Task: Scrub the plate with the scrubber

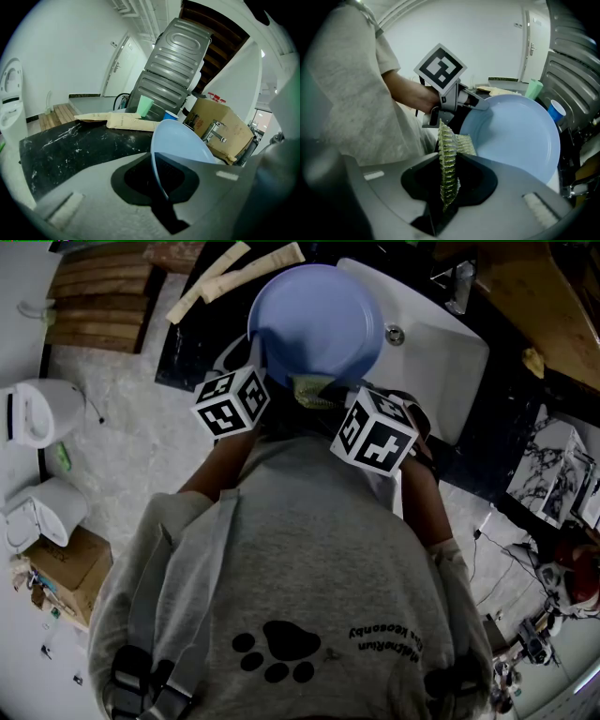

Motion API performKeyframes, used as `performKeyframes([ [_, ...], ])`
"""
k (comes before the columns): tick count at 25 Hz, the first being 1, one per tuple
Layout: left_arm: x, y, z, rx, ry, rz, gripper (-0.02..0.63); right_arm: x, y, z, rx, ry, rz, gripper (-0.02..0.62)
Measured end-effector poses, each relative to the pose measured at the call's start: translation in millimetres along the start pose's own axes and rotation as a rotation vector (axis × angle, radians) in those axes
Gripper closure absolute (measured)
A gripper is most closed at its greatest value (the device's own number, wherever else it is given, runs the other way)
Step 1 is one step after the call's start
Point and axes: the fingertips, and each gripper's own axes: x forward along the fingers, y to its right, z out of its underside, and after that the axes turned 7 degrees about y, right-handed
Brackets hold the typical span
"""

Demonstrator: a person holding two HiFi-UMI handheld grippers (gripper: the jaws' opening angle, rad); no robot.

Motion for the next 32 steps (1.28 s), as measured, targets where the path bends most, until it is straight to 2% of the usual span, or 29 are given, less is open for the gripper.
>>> performKeyframes([
  [7,0.0,-1.0,-0.1,0.003,-0.002,-0.005,0.588,-9.9,-6.1,-18.6,0.051,0.115,-0.017,0.52],
  [10,0.9,-1.5,0.6,0.001,-0.01,-0.005,0.588,-20.3,-3.0,-23.8,0.077,0.165,0.007,0.52],
  [22,7.7,-0.1,0.2,-0.05,-0.052,0.009,0.591,-65.4,34.7,-26.9,0.129,0.382,0.288,0.52],
  [28,12.6,4.4,10.5,-0.126,-0.101,0.048,0.589,-82.2,49.3,-15.4,0.178,0.449,0.393,0.52],
  [32,15.3,19.0,8.1,-0.107,-0.118,0.088,0.588,-92.4,57.3,-2.9,0.223,0.478,0.451,0.52],
])
